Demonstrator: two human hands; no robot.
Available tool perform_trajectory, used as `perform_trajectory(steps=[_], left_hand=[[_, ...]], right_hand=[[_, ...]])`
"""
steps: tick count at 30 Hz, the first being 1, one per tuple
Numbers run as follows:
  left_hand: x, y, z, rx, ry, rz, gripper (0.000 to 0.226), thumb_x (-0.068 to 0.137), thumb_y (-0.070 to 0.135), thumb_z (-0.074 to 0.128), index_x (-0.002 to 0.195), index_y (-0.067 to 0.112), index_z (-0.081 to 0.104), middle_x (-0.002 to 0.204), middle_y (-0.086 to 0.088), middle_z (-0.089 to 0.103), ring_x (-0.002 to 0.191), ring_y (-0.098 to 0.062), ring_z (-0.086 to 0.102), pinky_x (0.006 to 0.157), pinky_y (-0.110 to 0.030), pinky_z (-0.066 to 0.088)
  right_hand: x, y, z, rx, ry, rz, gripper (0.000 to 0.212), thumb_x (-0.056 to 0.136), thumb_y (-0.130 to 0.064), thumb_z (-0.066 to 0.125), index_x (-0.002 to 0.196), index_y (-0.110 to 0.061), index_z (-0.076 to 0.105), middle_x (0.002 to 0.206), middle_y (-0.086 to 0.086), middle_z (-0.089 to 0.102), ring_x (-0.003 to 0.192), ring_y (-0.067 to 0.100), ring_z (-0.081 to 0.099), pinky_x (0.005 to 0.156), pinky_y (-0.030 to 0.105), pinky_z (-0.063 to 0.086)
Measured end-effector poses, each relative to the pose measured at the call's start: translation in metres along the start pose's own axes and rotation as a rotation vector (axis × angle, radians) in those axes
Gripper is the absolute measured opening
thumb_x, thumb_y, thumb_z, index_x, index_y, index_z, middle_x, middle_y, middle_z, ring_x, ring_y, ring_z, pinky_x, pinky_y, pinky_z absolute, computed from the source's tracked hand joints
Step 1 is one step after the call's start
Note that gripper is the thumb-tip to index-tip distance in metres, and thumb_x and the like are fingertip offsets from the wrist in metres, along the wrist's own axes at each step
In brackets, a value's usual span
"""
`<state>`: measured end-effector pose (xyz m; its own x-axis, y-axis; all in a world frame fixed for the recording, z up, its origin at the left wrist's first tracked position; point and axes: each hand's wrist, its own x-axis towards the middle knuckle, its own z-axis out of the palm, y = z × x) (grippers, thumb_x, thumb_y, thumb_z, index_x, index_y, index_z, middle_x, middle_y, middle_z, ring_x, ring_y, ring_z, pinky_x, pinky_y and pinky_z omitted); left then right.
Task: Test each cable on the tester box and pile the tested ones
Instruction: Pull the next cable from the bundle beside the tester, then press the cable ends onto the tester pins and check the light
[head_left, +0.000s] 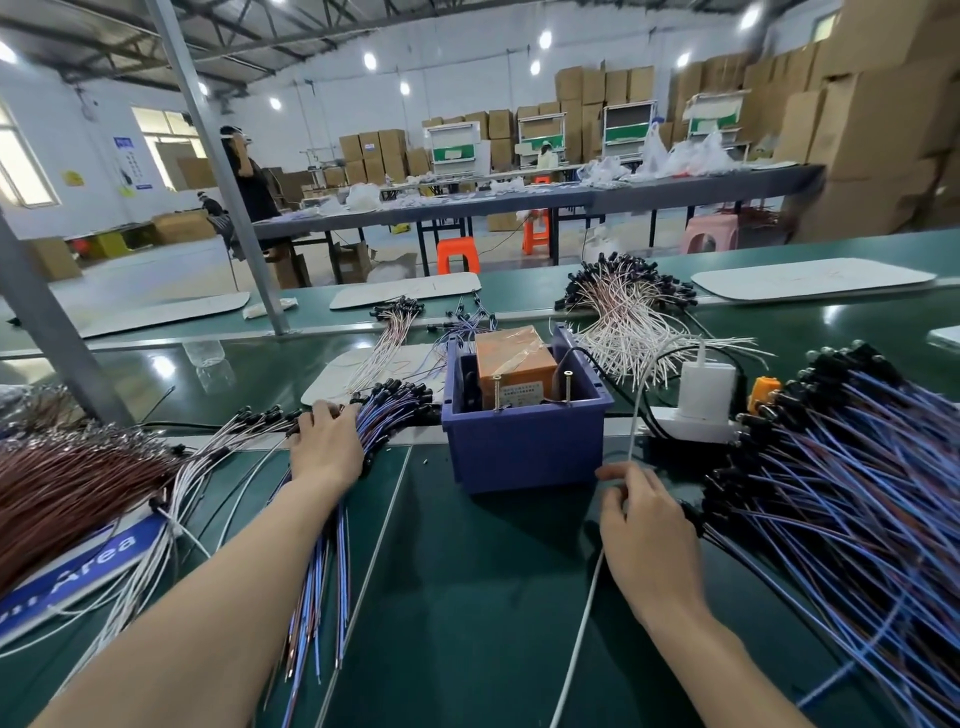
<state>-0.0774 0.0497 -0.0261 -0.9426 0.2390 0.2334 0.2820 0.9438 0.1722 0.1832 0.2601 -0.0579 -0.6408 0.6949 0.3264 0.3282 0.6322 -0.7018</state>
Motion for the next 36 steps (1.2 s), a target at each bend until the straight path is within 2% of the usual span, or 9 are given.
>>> perform_trajectory(steps=[5,11,16,19,23,27,31,34,36], left_hand=[[0.006,0.003,0.007,-0.012,-0.073,0.084,0.061,0.092,-0.001,0.043,0.151,0.015,0.039,0.160,-0.008,0.031,0.146,-0.031,0.022,0.115,-0.053,0.023],[0.012,0.007,0.004,-0.226,0.005,-0.002,0.039,0.095,0.002,0.040,0.129,0.002,0.059,0.152,-0.009,0.040,0.135,-0.033,0.038,0.112,-0.041,0.027],[0.007,0.007,-0.014,-0.509,0.055,-0.011,0.022,0.098,-0.002,0.040,0.104,-0.006,0.061,0.142,-0.022,0.045,0.098,-0.028,0.055,0.081,-0.025,0.042],[0.004,0.010,-0.040,-0.707,0.215,-0.056,0.029,0.100,-0.003,0.046,0.125,-0.009,0.059,0.138,-0.025,0.053,0.122,-0.032,0.053,0.109,-0.035,0.041],[-0.012,0.036,-0.104,-1.085,0.471,-0.096,0.032,0.103,0.005,0.049,0.134,0.007,0.055,0.122,-0.007,0.063,0.106,-0.013,0.064,0.101,-0.034,0.053],[-0.062,0.076,-0.160,-1.221,0.703,0.260,0.022,0.103,0.018,0.055,0.123,0.025,0.056,0.100,0.011,0.070,0.092,-0.004,0.071,0.087,-0.021,0.057],[-0.139,0.124,-0.122,-1.047,0.444,0.610,0.021,0.100,0.024,0.061,0.107,0.043,0.059,0.085,0.016,0.068,0.074,-0.003,0.067,0.062,-0.012,0.051],[-0.180,0.152,-0.062,-0.839,0.307,0.753,0.007,0.098,0.014,0.064,0.102,0.020,0.064,0.092,0.007,0.063,0.076,-0.008,0.063,0.069,-0.028,0.053],[-0.192,0.163,-0.028,-0.696,0.161,0.768,0.012,0.102,0.022,0.057,0.106,0.012,0.063,0.102,0.000,0.059,0.081,-0.020,0.063,0.071,-0.041,0.053]], right_hand=[[0.002,0.002,0.003,0.011,0.002,0.016,0.021,0.103,-0.019,0.042,0.113,-0.024,0.060,0.110,-0.006,0.063,0.074,0.019,0.061,0.063,0.034,0.045],[0.002,0.001,0.002,0.019,0.005,0.015,0.020,0.103,-0.019,0.043,0.112,-0.026,0.059,0.113,-0.009,0.061,0.084,0.018,0.062,0.073,0.038,0.050],[0.000,0.000,0.000,0.045,0.015,0.019,0.019,0.103,-0.018,0.044,0.111,-0.026,0.060,0.112,-0.008,0.061,0.090,0.017,0.061,0.078,0.041,0.052],[-0.001,-0.002,-0.001,0.063,0.018,0.019,0.019,0.102,-0.018,0.044,0.110,-0.027,0.059,0.109,-0.009,0.061,0.086,0.015,0.061,0.075,0.039,0.052],[0.000,0.002,0.000,0.099,0.008,0.047,0.020,0.102,-0.019,0.044,0.108,-0.031,0.060,0.096,-0.014,0.062,0.073,0.005,0.058,0.061,0.029,0.044],[-0.003,0.004,-0.007,0.531,-0.021,0.134,0.029,0.102,-0.016,0.049,0.095,-0.038,0.066,0.060,-0.011,0.058,0.045,0.004,0.045,0.043,0.016,0.034],[0.000,0.000,-0.026,1.057,-0.109,0.274,0.033,0.104,-0.028,0.045,0.092,-0.031,0.076,0.076,0.003,0.066,0.056,0.013,0.060,0.055,0.027,0.045],[0.006,0.002,-0.037,1.511,-0.198,0.457,0.044,0.097,-0.047,0.046,0.093,-0.019,0.080,0.080,0.006,0.071,0.066,0.020,0.069,0.068,0.035,0.054],[0.008,0.004,-0.042,1.728,-0.207,0.518,0.047,0.094,-0.051,0.051,0.095,-0.014,0.080,0.077,0.007,0.069,0.068,0.023,0.070,0.065,0.034,0.060]])
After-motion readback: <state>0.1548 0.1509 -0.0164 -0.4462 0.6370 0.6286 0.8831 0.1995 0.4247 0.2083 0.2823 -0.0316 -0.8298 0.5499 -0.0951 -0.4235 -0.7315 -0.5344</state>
